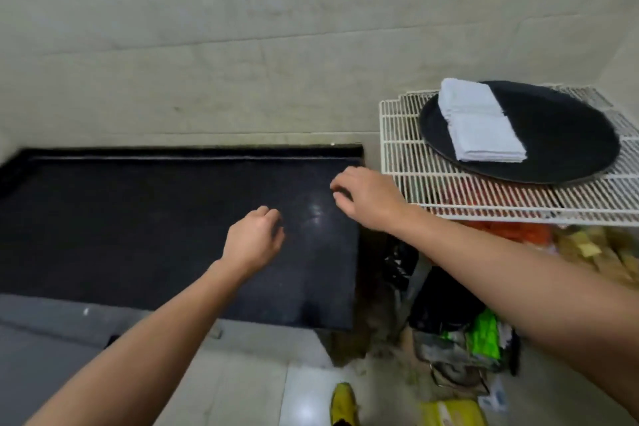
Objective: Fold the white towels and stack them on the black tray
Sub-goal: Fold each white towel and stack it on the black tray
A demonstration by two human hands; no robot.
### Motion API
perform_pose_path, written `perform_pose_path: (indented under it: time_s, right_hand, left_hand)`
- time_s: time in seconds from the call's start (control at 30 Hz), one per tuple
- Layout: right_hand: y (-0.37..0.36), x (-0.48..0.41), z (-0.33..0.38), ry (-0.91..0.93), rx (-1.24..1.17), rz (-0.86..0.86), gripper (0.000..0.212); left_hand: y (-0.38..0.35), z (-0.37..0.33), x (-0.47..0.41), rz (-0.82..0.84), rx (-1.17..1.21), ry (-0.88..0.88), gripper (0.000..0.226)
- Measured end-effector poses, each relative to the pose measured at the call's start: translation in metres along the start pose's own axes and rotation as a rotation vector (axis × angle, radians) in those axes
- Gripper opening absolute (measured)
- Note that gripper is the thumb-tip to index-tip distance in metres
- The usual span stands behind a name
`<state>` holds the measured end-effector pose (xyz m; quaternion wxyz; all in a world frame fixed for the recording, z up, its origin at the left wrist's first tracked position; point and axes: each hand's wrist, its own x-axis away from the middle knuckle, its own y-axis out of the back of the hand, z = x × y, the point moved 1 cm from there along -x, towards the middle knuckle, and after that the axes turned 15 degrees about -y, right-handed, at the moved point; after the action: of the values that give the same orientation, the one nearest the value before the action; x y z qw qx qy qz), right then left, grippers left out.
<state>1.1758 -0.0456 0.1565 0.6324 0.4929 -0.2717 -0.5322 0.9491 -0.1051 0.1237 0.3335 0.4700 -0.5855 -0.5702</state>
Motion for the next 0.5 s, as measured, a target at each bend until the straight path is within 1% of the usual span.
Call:
perform_pose_path:
  time_s: [0.13, 0.27, 0.33, 0.4, 0.5]
  right_hand:
    - [-0.042, -0.001, 0.072, 0.127, 0.063, 0.147, 0.025]
    - [-0.086, -0.013, 0.148, 0.218, 0.117, 0.249, 0.024]
    - [-0.113, -0.021, 0.19, 0.265, 0.142, 0.283, 0.025]
    - [-0.135, -0.028, 0.221, 0.291, 0.167, 0.316, 0.024]
    - [-0.181, -0.043, 0.293, 0.325, 0.18, 0.346, 0.023]
  left_hand:
    - [0.016, 0.053, 0.074, 0.019, -0.055, 0.193, 0.021]
    - [0.028, 0.112, 0.142, 0.02, -0.084, 0.361, 0.021]
    - [0.033, 0.146, 0.176, 0.017, -0.087, 0.427, 0.02]
    - [0.038, 0.176, 0.203, 0.027, -0.087, 0.457, 0.02]
    - [0.052, 0.24, 0.256, 0.049, -0.102, 0.516, 0.022]
